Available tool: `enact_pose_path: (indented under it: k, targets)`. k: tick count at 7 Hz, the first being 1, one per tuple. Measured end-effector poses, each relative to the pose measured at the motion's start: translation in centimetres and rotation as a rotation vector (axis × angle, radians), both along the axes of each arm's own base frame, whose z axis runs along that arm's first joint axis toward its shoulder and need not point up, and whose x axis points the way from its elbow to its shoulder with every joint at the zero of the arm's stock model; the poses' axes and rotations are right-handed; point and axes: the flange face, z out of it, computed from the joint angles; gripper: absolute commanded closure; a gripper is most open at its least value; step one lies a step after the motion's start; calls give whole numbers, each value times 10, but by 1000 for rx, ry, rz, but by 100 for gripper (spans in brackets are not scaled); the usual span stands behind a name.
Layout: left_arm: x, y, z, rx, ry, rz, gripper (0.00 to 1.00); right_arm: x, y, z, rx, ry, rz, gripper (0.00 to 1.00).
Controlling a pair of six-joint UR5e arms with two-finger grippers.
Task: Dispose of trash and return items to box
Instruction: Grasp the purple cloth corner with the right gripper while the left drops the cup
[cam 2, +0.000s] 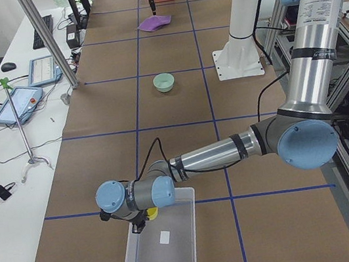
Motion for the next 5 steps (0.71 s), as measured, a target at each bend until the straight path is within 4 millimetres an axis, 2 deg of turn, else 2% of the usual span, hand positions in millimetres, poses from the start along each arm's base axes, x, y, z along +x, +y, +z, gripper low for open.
enact_pose_path:
  k: [3, 4, 5]
  targets:
    - [8, -1, 4, 2, -3, 1, 100, -18, -19, -4, -15, 6, 20, 0]
    - [13, -2, 4, 2, -5, 7, 8, -23, -22, -4, -24, 7, 24, 0]
    - [15, -5, 2, 7, -4, 11, 2, -28, -22, -6, -32, 6, 27, 0]
